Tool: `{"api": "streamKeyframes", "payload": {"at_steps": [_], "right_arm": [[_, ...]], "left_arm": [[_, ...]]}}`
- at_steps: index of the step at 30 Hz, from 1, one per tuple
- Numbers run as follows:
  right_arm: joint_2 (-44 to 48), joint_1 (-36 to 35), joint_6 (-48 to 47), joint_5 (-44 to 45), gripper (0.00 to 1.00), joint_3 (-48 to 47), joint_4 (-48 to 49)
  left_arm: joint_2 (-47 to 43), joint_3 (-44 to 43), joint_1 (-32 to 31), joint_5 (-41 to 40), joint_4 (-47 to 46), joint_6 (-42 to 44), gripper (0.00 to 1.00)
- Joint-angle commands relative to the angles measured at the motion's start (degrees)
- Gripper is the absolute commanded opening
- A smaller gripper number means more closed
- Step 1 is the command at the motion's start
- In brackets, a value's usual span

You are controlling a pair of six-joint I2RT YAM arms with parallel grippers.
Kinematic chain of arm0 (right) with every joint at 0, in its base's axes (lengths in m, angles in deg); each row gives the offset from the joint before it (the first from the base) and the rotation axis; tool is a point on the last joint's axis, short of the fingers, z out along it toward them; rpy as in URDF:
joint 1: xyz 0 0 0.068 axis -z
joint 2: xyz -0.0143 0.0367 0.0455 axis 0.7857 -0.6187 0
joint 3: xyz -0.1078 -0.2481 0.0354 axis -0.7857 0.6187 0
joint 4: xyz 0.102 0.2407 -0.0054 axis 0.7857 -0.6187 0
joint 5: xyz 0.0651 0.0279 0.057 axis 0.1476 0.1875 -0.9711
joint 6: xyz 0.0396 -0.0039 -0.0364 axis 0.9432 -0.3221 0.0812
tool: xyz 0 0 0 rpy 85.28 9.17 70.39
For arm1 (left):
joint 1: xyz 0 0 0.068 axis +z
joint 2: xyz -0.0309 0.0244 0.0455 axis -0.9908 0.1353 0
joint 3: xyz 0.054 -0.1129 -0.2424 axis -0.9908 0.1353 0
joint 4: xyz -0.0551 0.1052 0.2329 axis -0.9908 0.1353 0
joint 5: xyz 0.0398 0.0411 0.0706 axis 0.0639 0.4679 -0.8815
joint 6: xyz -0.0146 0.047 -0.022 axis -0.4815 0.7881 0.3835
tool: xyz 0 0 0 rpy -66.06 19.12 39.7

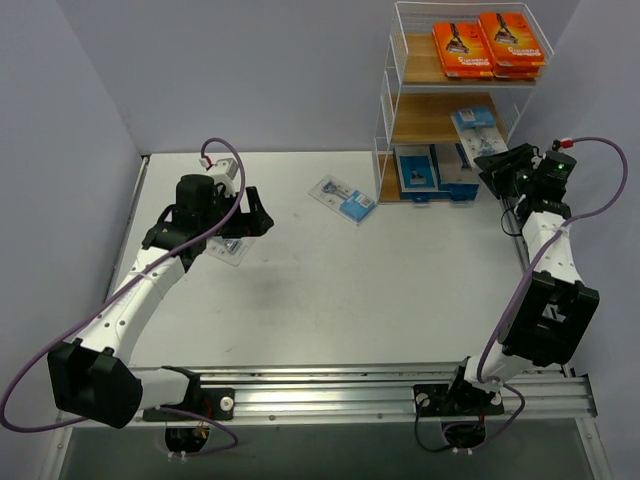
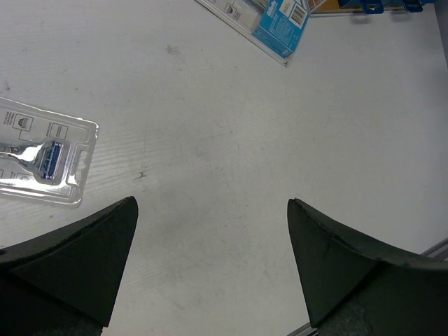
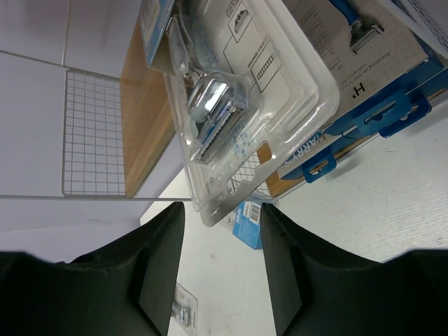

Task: Place and organize the shaving razors onto the shelf
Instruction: Place the shaving razor onto shelf

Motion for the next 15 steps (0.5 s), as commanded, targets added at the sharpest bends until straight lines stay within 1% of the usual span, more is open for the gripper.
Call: {"api": "streamKeyframes", "payload": {"at_steps": [1,10,15], "right_arm": [[-0.94,0.13,-0.17,-1.71,0.43,-2.74,2.66],[-3.67,-0.14,1.85,-1.71,0.36,-3.97,5.74],[-4.55,-0.22,5.1,-2.32,0.32,-3.97,9.33]], "left_arm": [[0.51,-2.21,0.33,1.26,-1.02,-0.71,0.97],[1.04,-2.38,0.33,1.17,-0.94,-0.63,0.97],[1.65,-2.47,0.33,1.35,-0.76,-0.63,0.97]]}}
